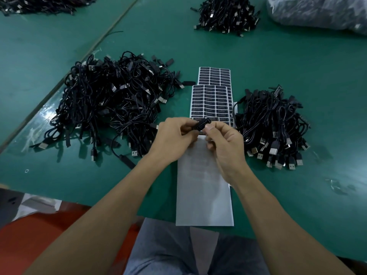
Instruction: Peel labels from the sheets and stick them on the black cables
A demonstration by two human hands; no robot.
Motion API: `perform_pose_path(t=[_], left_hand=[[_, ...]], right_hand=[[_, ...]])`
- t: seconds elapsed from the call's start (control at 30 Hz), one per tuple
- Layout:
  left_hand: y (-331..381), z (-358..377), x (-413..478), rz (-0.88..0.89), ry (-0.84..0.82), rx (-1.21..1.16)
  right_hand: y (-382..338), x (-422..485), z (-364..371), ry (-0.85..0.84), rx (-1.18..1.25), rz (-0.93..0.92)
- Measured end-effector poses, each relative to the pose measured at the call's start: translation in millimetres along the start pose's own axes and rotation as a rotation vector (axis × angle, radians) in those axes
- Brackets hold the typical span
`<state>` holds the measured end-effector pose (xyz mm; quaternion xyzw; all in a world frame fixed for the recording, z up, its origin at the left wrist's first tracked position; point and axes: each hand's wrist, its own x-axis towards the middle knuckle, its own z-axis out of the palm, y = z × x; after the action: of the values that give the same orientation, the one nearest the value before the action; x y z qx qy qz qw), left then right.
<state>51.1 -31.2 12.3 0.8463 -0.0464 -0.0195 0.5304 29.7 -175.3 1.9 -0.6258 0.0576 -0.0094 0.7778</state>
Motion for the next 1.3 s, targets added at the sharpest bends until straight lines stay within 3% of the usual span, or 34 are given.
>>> perform_pose_path(t=[0.3,1.3], left_hand=[[-6.6,-1.0,-4.2,-0.069,-0.117,-0.291],[-10.5,0.8,-7.6,-0.014,-0.113,-0.4]], right_hand=[[5.1,2.7,-1.6,0.001,-0.03,-0.014],[4.3,2.0,-0.2,0.005,-0.183,-0.013]])
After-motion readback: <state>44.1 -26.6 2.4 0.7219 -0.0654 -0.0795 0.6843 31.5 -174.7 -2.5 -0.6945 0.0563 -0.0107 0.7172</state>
